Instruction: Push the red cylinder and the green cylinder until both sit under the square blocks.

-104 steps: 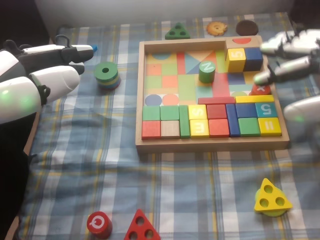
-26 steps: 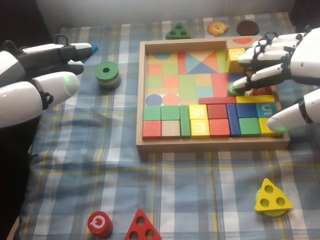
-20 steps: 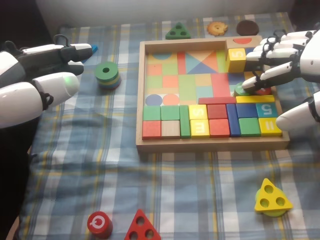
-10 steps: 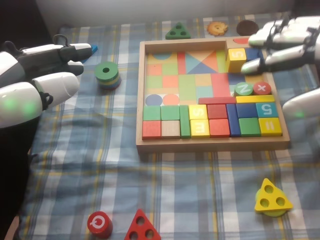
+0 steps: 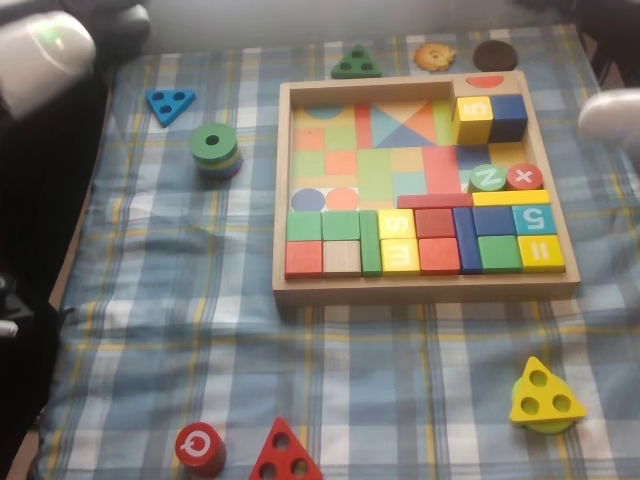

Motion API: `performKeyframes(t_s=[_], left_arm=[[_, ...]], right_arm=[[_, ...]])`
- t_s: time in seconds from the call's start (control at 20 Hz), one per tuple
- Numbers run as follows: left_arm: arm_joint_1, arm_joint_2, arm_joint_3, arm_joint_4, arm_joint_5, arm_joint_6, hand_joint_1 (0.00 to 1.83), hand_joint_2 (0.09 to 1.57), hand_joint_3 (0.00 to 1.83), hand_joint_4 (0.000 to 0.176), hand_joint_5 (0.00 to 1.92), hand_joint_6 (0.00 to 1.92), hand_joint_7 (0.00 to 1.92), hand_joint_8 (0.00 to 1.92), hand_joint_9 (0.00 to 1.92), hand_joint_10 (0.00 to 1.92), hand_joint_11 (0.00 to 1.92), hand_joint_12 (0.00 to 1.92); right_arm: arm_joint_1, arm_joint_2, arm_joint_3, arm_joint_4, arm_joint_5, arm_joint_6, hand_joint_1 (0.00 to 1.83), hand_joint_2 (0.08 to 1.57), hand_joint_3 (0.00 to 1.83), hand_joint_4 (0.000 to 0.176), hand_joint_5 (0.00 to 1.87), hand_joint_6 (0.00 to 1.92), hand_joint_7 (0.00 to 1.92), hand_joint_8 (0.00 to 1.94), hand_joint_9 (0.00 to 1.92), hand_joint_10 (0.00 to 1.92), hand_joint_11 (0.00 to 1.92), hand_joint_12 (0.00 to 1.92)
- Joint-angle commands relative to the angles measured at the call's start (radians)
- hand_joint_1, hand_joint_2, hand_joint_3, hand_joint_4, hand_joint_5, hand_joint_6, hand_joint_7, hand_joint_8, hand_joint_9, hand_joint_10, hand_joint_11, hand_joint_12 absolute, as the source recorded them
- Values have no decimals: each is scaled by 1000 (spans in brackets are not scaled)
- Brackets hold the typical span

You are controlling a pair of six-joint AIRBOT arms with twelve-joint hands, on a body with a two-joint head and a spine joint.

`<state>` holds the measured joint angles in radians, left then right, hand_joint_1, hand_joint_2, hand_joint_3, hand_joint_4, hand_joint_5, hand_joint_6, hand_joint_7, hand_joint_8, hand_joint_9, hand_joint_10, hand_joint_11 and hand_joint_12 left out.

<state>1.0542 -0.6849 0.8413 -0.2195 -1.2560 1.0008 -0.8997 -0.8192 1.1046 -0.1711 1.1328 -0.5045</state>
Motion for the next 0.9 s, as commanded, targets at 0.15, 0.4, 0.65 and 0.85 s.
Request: performKeyframes(t_s=[0.15, 0.4, 0.65, 0.85], left_arm=[[-9, -25, 27, 47, -261, -128, 275, 1329, 0, 1, 203, 0, 519, 1, 598, 12, 0, 849], [-8, -37, 50, 55, -475, -231, 35, 1333, 0, 14, 325, 27, 388, 2, 405, 0, 0, 711], [-98, -36, 53, 63, -478, -214, 581, 1401, 25, 0, 483, 32, 458, 22, 615, 106, 4, 1074], [-111, -58, 46, 34, -479, -319, 475, 1403, 2, 0, 928, 550, 1097, 117, 1000, 197, 443, 1211]], right_arm=[[-80, 9, -64, 161, 429, -100, 239, 1347, 0, 43, 173, 0, 226, 12, 216, 5, 76, 164], [-103, 27, -130, 185, 629, -222, 828, 1130, 0, 49, 134, 9, 389, 1, 435, 2, 163, 484], [-69, 40, -160, 171, 630, -289, 382, 1368, 0, 32, 291, 1, 264, 0, 266, 0, 0, 876], [-30, 115, -226, 206, 631, -261, 383, 1368, 0, 32, 292, 1, 264, 0, 266, 0, 0, 884]])
